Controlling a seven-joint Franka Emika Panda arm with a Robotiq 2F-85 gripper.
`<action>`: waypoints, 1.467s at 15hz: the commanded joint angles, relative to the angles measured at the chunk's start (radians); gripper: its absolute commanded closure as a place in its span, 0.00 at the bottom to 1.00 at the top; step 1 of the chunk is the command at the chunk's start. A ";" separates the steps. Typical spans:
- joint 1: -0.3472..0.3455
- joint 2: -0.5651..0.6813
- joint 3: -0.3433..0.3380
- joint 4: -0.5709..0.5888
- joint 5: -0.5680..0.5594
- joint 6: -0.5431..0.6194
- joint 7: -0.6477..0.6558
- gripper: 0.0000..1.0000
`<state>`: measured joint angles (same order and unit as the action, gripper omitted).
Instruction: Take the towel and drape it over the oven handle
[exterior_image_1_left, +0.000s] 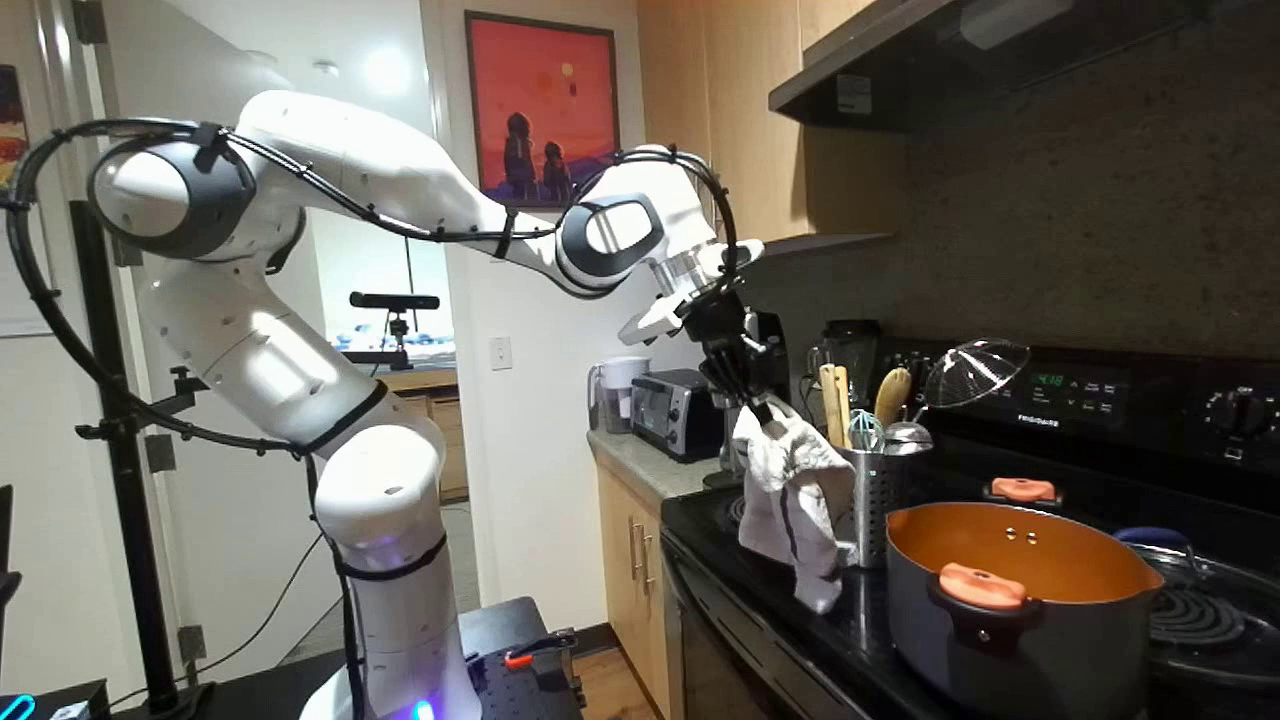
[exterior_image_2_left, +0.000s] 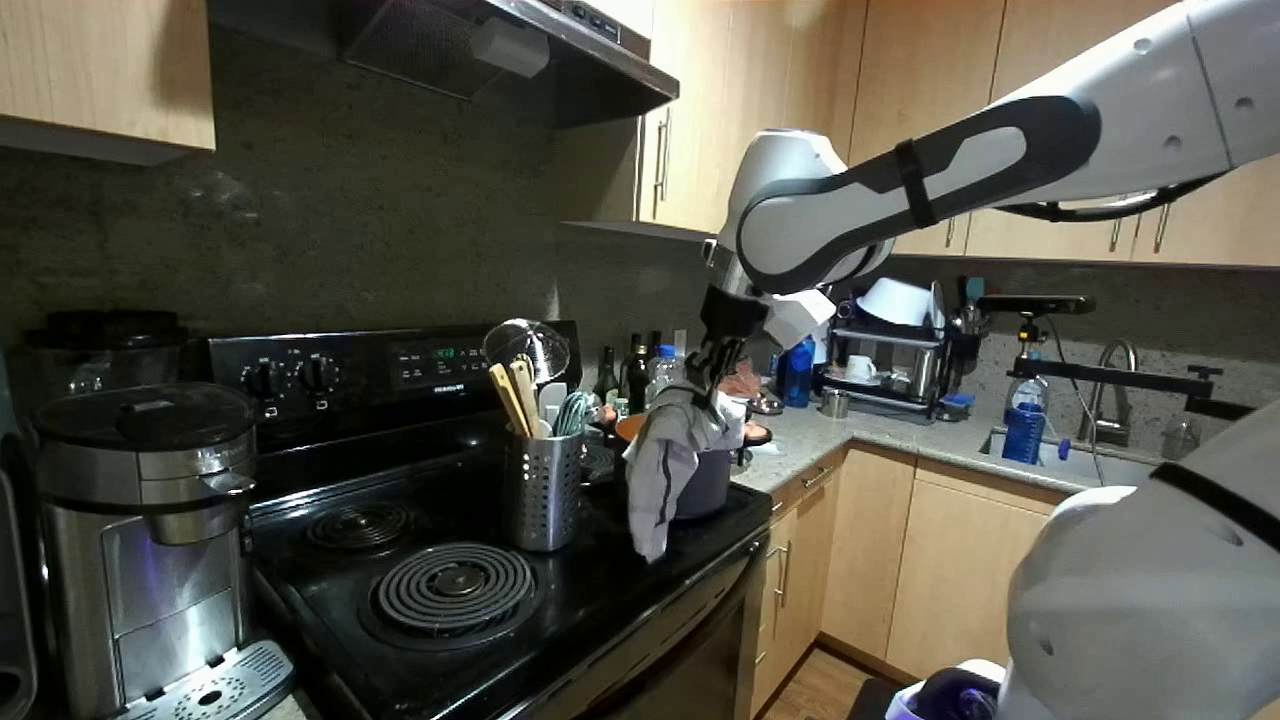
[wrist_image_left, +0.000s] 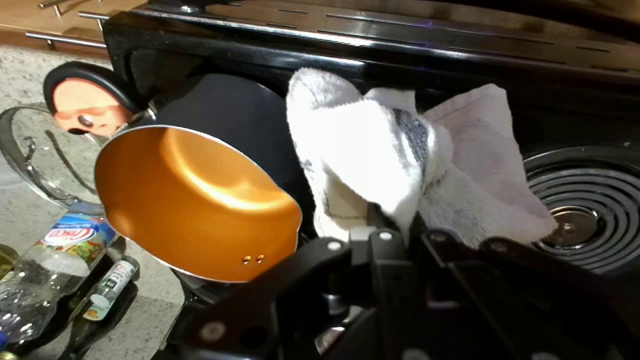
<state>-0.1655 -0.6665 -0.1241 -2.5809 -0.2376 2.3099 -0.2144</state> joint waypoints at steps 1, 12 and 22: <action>-0.010 -0.115 0.006 -0.033 -0.007 -0.043 0.035 0.98; -0.021 -0.252 0.029 -0.050 -0.015 -0.261 0.112 0.98; -0.040 -0.158 0.055 -0.123 -0.064 -0.284 0.239 0.98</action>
<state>-0.1782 -0.8712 -0.0949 -2.6947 -0.2763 2.0262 -0.0293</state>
